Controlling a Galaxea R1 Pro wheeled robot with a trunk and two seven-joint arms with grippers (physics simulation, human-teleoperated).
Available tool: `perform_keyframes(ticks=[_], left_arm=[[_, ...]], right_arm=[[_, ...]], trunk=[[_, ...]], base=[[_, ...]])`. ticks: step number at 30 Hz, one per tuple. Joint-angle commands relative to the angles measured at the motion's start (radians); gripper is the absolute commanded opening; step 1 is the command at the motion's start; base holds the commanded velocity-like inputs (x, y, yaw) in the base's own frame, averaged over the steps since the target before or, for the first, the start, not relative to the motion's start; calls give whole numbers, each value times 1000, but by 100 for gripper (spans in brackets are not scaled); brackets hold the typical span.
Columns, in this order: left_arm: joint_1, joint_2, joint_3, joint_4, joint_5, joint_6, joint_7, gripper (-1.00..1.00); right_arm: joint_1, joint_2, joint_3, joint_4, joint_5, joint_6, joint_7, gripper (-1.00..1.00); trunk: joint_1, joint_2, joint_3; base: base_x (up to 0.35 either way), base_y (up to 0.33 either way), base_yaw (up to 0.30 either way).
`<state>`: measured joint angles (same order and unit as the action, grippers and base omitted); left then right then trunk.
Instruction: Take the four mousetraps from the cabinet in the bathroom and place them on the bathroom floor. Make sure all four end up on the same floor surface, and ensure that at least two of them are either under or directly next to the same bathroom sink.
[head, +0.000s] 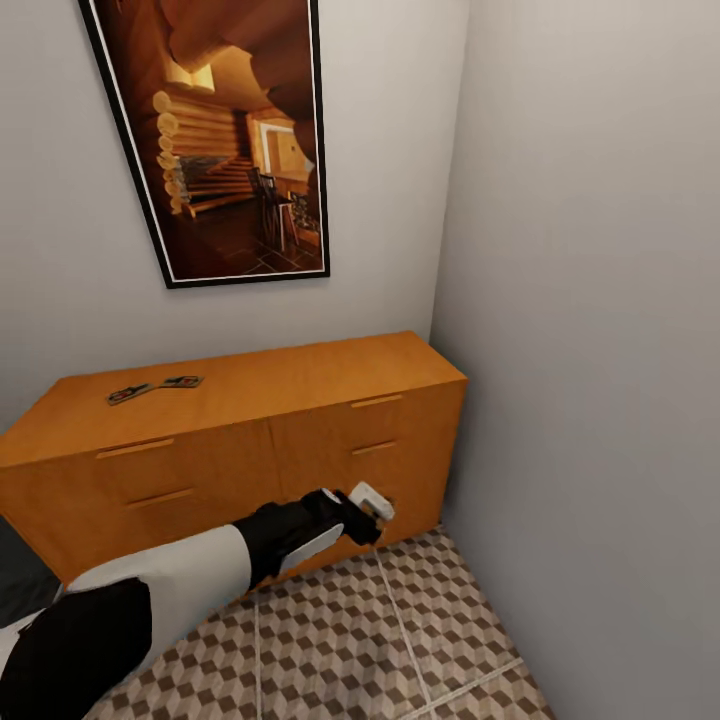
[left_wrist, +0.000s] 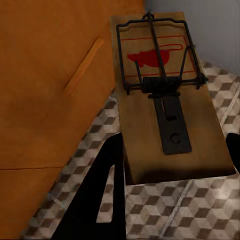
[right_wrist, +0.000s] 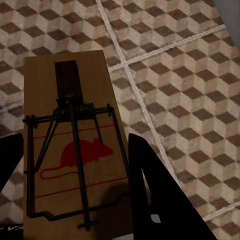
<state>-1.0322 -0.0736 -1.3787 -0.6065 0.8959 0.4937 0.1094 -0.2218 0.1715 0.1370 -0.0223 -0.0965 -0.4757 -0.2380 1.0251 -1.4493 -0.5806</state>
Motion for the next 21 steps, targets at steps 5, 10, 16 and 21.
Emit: perform_keyframes(ticks=[5, 10, 16, 21], left_arm=[[129, 1, -52, 165, 6, -199, 5, -100], [236, 10, -83, 290, 6, -365, 3, -100], [336, 55, -87, 357, 8, -497, 3, -100], [392, 108, -88, 375, 16, -618, 4, -100]], right_arm=[[-1, -4, 8, 0, -12, -2, -2, -100], [-1, -5, 7, -1, -11, 21, -4, -100], [-1, -18, 7, -6, -8, 34, -4, -100], [-1, -43, 7, -32, -7, 33, 1, -100]], trunk=[[0, -1, -1], [0, -1, -1], [0, -1, -1], [0, -1, -1]], base=[[0, 0, 0], [0, 0, 0], [0, 0, 0], [0, 0, 0]])
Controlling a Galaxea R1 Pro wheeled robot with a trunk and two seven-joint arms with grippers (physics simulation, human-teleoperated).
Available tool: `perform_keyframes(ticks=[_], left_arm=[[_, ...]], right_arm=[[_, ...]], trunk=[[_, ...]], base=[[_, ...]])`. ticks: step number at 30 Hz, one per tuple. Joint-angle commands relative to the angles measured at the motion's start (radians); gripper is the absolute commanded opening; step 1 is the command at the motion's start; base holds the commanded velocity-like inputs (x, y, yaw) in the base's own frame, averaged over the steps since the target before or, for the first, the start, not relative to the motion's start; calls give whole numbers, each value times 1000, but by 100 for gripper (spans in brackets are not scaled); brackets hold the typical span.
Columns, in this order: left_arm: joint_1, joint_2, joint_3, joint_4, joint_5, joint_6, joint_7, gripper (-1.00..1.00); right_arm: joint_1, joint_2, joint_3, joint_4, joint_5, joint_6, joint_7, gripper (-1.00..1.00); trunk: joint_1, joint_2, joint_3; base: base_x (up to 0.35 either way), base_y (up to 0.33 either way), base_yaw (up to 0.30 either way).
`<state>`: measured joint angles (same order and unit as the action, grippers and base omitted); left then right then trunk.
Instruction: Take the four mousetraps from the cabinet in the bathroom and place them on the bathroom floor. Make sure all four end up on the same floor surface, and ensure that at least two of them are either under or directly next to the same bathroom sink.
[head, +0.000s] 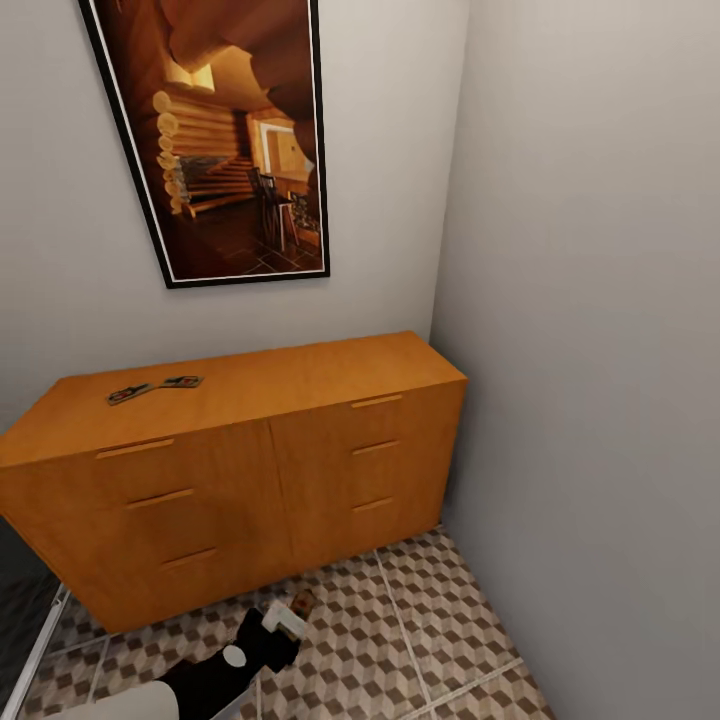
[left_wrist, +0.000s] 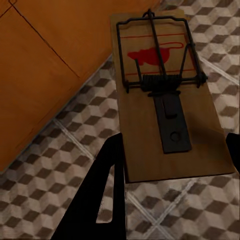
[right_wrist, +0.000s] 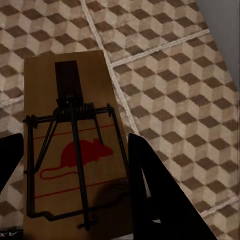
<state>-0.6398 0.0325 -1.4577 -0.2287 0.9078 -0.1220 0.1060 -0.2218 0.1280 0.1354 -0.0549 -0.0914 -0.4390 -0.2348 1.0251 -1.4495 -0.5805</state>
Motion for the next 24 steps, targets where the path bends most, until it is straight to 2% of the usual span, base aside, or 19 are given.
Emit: perform_keyframes(ticks=[1, 4, 8, 12, 14, 16, 19, 24], left_arm=[[13, 13, -9, 1, 6, -42, 7, -100], [57, 38, -9, 18, 14, -175, 10, -100], [99, 47, -8, 53, 34, -246, 10, -100], [139, 51, -8, 108, 91, -330, 9, -100], [155, 52, -8, 135, 130, -379, 9, -100], [163, 52, -7, 149, 154, -398, 9, -100], [174, 52, -7, 162, 176, -418, 9, -100], [193, 54, -7, 170, 212, -467, 11, -100]], right_arm=[[-1, -3, 9, -8, -12, -6, -1, -100], [-1, -22, 9, -51, -8, -9, 1, -100], [-1, -31, 11, -104, -4, -7, 1, -100], [-1, -34, 14, -165, 4, -2, 2, -100], [-1, -34, 15, -204, 37, 19, 2, -100], [-1, -33, 15, -243, 79, 56, 2, -100], [-1, -33, 15, -301, 117, 106, 3, -100], [-1, -33, 15, -361, 135, 130, 3, -100]], trunk=[[0, -1, -1], [0, -1, -1], [0, -1, -1], [0, -1, -1], [0, -1, -1], [0, -1, -1], [0, -1, -1], [0, -1, -1]], base=[[0, 0, 0], [0, 0, 0], [0, 0, 0], [0, 0, 0], [0, 0, 0], [0, 0, 0], [0, 0, 0], [0, 0, 0]])
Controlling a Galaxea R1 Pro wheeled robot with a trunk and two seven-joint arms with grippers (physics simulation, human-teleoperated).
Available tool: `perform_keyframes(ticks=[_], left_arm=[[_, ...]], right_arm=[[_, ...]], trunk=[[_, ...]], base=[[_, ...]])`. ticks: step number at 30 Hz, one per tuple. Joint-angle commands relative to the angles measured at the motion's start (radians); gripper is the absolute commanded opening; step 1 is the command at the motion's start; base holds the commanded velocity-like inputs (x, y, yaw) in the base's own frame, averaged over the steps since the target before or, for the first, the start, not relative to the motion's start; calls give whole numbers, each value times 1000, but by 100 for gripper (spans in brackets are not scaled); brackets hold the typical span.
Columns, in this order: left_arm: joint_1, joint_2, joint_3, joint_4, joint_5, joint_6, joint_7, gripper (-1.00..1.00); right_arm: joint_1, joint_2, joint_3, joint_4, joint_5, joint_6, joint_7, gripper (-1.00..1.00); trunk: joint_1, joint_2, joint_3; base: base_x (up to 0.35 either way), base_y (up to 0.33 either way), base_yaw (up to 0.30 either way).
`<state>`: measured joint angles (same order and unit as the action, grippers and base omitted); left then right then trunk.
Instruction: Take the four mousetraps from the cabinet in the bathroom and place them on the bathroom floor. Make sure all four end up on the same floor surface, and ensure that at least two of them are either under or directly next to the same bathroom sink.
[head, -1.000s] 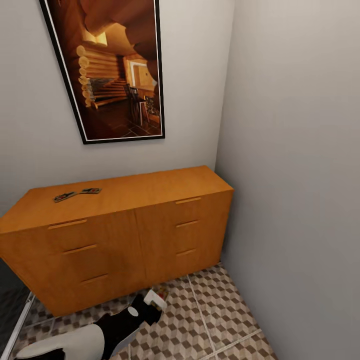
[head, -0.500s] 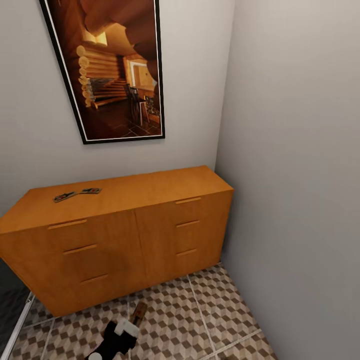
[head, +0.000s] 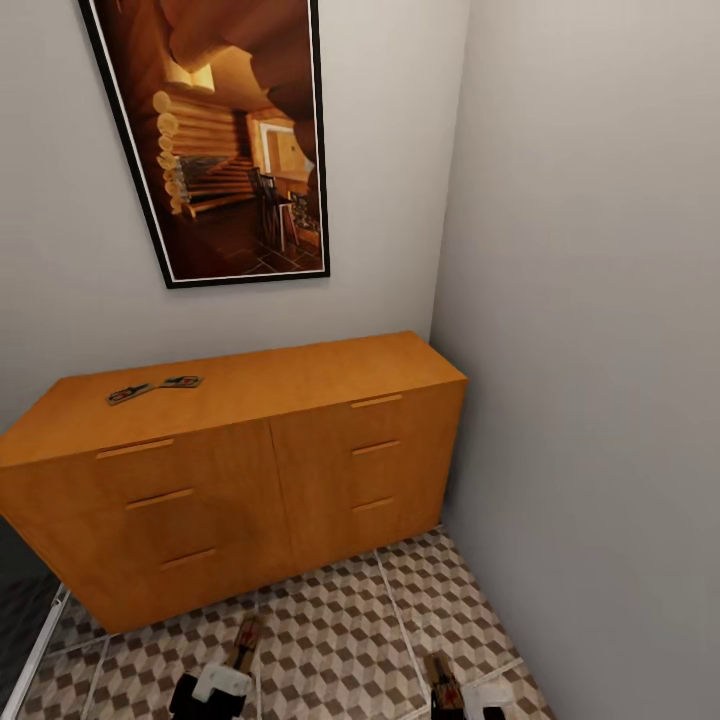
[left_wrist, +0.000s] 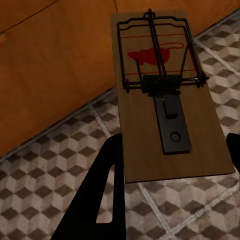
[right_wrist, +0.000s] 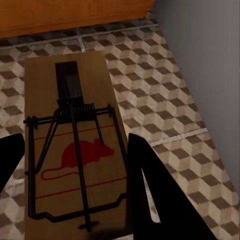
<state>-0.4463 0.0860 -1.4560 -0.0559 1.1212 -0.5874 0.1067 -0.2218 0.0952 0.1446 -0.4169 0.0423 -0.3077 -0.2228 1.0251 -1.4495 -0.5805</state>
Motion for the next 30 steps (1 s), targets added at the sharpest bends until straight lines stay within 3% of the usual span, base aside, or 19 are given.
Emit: perform_keyframes(ticks=[1, 4, 9, 16, 30], left_arm=[[4, 1, -9, -2, 12, -12, 11, -100], [18, 4, -9, -1, 65, -34, 12, -100], [51, 17, -9, 3, 109, -97, 13, -100], [76, 20, -9, 5, 116, -153, 14, -100], [80, 17, -9, 5, 118, -154, 16, -100]], right_arm=[[-1, -1, 6, -12, 3, -2, -9, -100], [-1, -2, 6, -33, 5, -11, -9, -100], [-1, -9, 6, -40, 8, -41, -9, -100], [-1, -22, 6, -42, 8, -53, -9, -100], [-1, -23, 5, -39, 8, -75, -10, -100]], trunk=[[0, 0, -1], [0, 0, -1], [0, 0, -1], [0, 0, -1], [0, 0, -1]], base=[[0, 0, 0], [0, 0, 0], [0, 0, 0], [0, 0, 0], [0, 0, 0]])
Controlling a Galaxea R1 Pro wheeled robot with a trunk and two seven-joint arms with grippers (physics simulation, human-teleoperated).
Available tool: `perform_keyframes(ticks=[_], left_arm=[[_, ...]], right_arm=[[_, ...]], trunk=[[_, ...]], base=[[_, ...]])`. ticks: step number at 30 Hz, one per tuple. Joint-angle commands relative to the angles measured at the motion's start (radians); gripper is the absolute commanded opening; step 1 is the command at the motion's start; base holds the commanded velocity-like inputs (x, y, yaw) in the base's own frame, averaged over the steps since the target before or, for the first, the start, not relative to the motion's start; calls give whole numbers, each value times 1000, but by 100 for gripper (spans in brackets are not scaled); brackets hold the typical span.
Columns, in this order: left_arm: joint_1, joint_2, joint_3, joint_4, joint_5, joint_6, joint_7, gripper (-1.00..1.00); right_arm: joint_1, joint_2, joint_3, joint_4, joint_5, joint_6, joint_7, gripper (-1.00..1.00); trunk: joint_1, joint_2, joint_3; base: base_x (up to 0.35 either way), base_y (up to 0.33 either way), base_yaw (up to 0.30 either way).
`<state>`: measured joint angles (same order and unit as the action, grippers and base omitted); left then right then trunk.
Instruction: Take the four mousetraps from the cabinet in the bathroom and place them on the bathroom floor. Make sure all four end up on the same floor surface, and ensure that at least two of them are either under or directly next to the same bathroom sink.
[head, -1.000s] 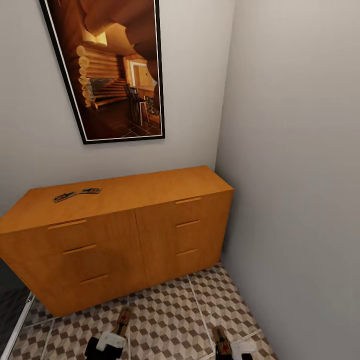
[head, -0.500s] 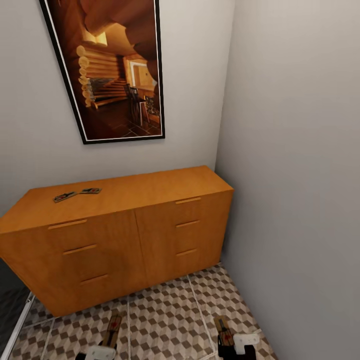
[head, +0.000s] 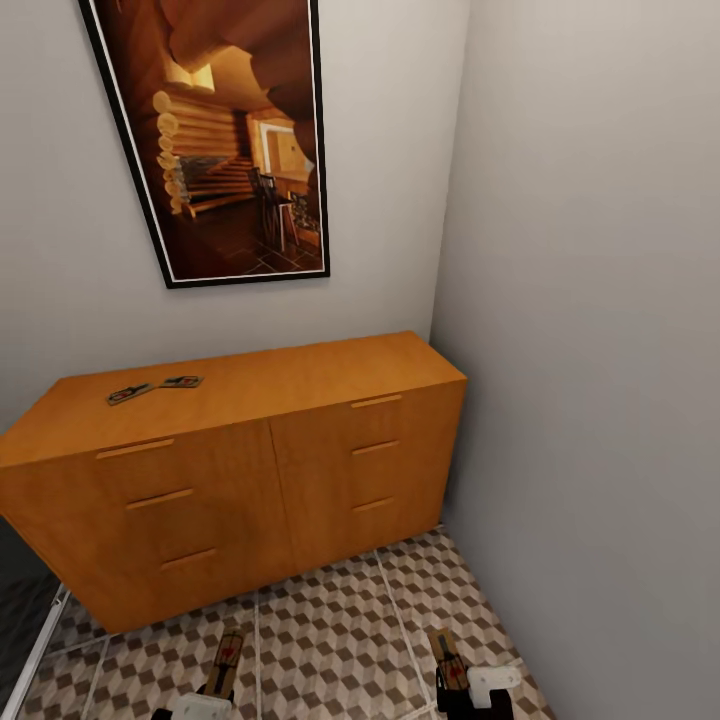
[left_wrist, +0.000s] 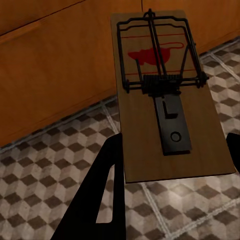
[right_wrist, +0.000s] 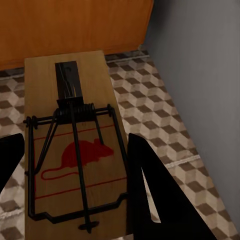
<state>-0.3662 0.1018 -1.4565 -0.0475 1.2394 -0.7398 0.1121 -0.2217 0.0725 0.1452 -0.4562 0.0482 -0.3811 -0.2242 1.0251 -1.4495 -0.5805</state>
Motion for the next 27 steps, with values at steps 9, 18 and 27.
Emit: perform_keyframes(ticks=[9, 18, 27], left_arm=[[0, -5, -8, -3, 0, -1, 11, -100], [0, -5, -8, -3, 0, -1, 11, -100], [0, -7, -8, -3, -1, 0, 11, -100]], right_arm=[[-1, 0, 6, 6, 2, -3, -9, -100], [-1, 2, 5, 7, 2, -2, -13, -100], [-1, 3, 2, 7, 1, -2, -17, -100]], trunk=[[0, 0, -1], [0, 0, -1], [0, 0, -1]], base=[[0, 0, 0], [0, 0, 0], [0, 0, 186]])
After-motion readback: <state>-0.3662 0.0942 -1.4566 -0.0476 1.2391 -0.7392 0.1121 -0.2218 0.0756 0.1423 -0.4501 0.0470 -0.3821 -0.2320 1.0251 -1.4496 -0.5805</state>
